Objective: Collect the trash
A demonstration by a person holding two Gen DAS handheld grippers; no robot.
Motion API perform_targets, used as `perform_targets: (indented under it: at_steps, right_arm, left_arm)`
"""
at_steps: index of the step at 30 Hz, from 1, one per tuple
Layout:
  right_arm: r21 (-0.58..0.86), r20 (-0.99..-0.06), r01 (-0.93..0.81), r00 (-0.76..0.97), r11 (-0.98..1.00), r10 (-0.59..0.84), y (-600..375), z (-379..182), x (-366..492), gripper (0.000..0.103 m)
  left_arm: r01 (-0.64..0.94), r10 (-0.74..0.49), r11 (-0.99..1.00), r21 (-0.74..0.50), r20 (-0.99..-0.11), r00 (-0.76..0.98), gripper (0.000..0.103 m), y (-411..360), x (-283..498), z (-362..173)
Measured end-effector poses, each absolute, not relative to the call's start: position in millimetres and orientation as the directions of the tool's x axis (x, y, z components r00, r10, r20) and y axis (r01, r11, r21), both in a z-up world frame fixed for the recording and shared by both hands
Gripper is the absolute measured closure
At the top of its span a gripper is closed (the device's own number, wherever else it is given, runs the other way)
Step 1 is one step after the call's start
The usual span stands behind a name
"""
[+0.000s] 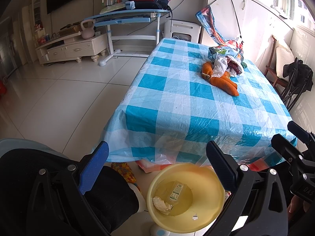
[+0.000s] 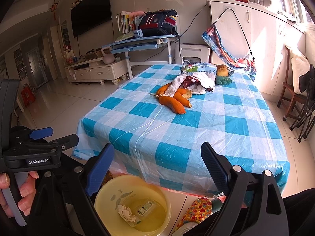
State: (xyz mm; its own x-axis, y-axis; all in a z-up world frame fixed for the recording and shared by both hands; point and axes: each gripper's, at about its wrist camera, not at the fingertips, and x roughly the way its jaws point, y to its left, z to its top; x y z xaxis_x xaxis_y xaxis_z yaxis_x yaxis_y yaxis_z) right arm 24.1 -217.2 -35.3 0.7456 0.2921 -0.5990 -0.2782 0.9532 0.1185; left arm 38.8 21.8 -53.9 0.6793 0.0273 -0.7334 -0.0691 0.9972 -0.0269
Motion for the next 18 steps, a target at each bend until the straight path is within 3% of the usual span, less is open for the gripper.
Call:
perform_targets:
  at_steps: [18]
  right_arm:
    - [0.118, -0.598, -0.278, 0.747, 0.953, 0.292, -218.1, -33.1, 25.0, 0.017]
  left_arm:
    - [-0.07, 0.027, 0.997, -0.028, -0.734, 0.679, 0.007, 22.0, 39.3, -53.4]
